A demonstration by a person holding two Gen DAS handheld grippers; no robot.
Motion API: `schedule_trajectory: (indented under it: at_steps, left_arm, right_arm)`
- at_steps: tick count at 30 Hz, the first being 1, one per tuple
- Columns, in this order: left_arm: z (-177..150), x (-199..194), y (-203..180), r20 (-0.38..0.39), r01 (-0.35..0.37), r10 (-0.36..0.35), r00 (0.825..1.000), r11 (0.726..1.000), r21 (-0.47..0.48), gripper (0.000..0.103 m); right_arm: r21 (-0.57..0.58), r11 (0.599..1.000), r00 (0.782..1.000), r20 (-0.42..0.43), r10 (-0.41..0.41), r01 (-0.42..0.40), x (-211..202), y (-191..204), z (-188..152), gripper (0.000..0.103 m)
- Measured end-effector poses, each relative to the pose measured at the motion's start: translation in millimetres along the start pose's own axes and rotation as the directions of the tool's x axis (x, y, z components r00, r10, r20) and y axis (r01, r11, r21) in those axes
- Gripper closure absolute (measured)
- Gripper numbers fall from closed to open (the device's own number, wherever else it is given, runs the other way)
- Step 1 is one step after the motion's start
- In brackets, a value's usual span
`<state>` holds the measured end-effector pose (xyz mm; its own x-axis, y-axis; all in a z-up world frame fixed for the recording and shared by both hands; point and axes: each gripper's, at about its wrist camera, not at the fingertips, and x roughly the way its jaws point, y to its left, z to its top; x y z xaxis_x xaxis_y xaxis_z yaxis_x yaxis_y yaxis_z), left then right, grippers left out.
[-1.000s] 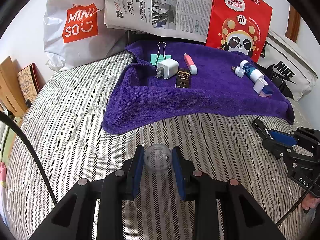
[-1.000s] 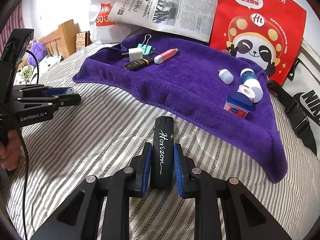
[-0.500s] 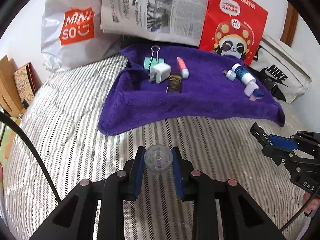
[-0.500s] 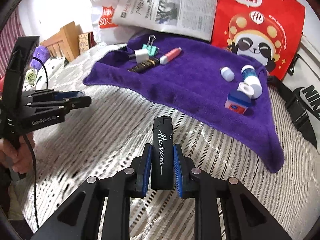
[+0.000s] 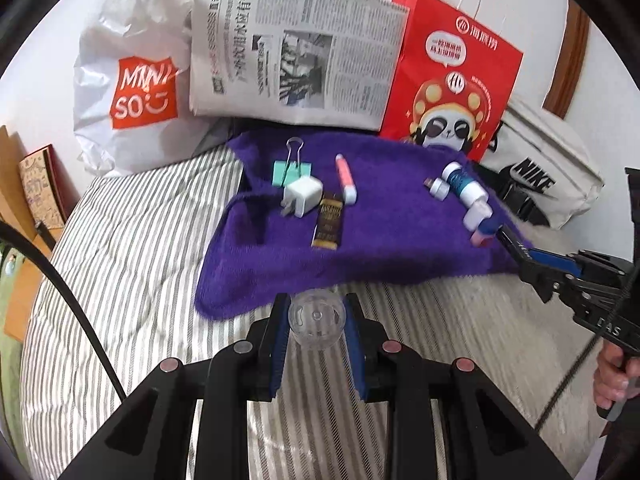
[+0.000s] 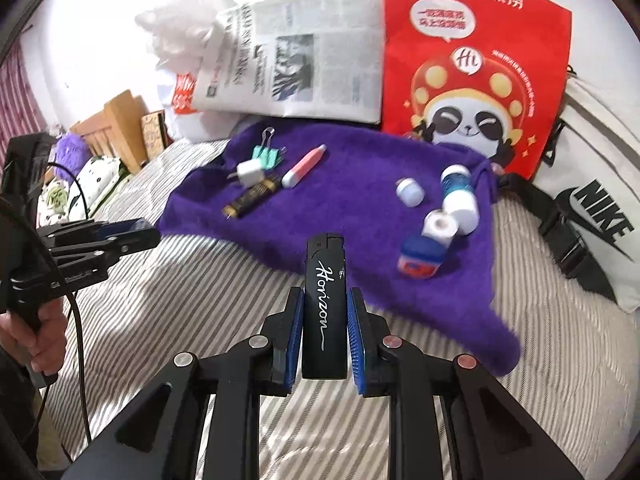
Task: Organize rigid objects
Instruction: 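Set the clear lid by the gold box with the left tool while the right tool places the Horizon case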
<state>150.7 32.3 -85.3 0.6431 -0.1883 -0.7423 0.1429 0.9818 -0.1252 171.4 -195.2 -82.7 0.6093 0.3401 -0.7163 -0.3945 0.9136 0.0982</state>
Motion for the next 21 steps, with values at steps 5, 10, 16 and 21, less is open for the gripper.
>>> schedule_trajectory:
  at_steps: [5,10,16,21]
  left_arm:
    - [19,6,-1,0.009,0.019,-0.019,1.000,1.000,0.001,0.078]
    - [36,18,-3,0.002,0.033,-0.033,0.999,0.999,0.005,0.078]
    - [47,32,-3,-0.013,0.055,-0.055,0.998,0.998,-0.005,0.078]
    - [51,43,2,-0.025,0.066,-0.067,0.997,0.998,-0.021,0.078]
  right_arm:
    - [0.013,1.000,1.000,0.011,-0.026,0.026,8,-11,23,0.081]
    - [0.065,0.997,1.000,-0.001,-0.029,0.029,29,-22,44,0.081]
    - [0.125,0.990,0.997,-0.049,-0.062,0.067,67,-33,63,0.081]
    - [0.133,0.988,0.991,-0.115,-0.063,0.078,99,-38,71,0.081]
